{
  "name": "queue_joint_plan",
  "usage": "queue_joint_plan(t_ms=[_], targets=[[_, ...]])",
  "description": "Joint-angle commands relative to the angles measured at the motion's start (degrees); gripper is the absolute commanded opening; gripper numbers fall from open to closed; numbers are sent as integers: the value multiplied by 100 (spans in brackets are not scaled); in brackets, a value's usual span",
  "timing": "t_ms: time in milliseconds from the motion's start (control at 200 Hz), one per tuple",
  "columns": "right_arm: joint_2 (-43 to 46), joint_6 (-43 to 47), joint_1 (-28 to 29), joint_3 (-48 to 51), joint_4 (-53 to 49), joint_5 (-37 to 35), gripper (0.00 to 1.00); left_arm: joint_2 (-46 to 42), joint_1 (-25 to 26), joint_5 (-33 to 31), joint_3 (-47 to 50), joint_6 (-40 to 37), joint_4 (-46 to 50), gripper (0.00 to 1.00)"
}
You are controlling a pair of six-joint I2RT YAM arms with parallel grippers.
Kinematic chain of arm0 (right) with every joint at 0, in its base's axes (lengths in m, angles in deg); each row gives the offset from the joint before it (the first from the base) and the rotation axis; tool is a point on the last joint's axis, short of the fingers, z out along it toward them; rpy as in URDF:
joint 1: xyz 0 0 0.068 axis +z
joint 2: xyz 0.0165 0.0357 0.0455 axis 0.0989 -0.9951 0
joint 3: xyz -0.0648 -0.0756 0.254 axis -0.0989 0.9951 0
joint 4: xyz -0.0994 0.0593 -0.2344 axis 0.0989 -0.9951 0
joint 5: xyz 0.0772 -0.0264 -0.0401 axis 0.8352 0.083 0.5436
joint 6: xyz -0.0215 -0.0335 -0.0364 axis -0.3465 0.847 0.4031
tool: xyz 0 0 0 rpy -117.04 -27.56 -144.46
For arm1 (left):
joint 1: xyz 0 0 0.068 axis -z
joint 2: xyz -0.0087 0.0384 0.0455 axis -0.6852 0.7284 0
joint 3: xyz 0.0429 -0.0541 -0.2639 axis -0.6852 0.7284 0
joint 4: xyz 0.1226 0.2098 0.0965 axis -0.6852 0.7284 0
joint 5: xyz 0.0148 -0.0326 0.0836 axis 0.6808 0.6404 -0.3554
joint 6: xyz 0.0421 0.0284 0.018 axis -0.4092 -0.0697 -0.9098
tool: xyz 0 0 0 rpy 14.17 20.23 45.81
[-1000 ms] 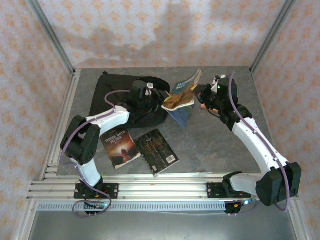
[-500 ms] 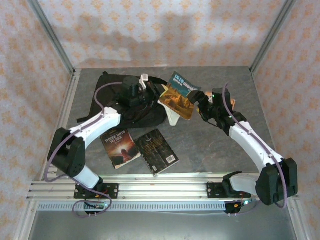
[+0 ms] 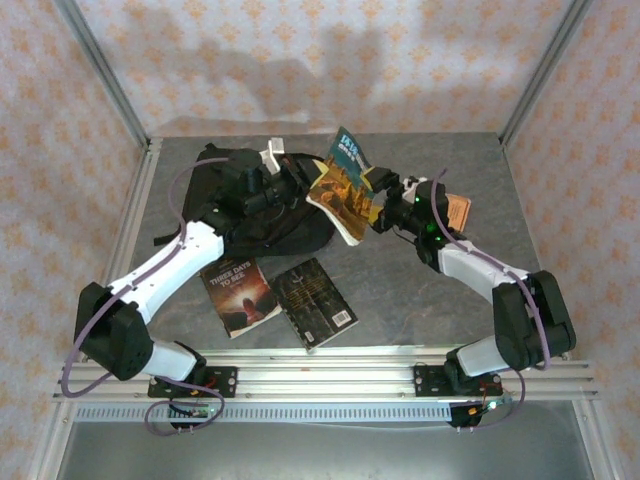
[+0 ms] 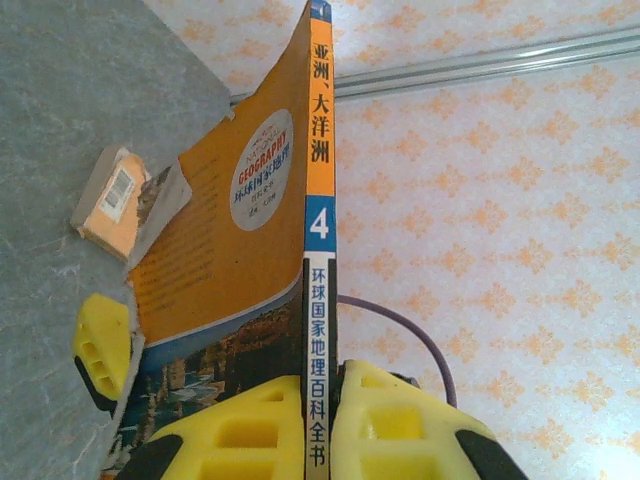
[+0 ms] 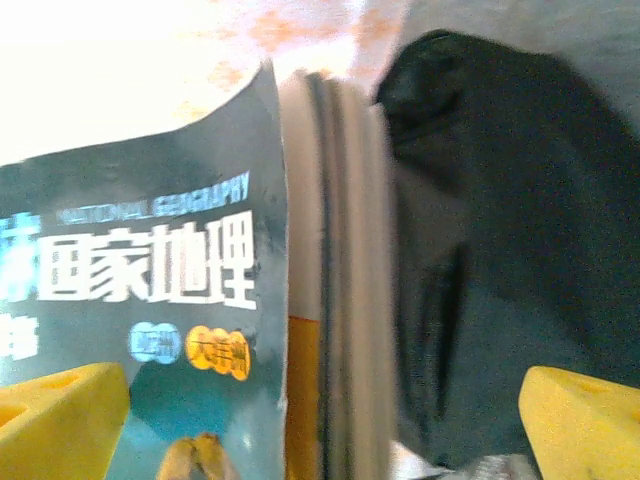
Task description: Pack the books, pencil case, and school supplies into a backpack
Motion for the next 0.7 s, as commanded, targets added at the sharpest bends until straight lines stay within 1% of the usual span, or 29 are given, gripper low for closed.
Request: queue_joint_plan(t_ms=[0,130,275,365,405,450,626,696], targets=[[-2,-639,178,-80,1641,51,100,-342,19,-69,-506,-86,-202,0],[-222,-1036,362,-205,2365,-20,100,-469,76,-114,-911,-265,86,0],[-369,-1364,504,-347,3218,-109,100,-695,82,-289,-1124,-543,540,0],[-187,-1298,514,-294,3287,-271,94,-789,81,-383,-1117,-712,759,0],[-71,-1219,498,-261,3210,-306,89,-825,77,-402,-1079,-753,821,0],[64,-1111,482,-258,3008,-287,82,-847,65,-429,-1026,-782,877,0],[572,-528,366,-327,2026,-95,47,-906,52,-341,-651,-791,838,0],[826,-147,300,-391,1379,-52,34,-914,54,-218,-533,-862,870,0]])
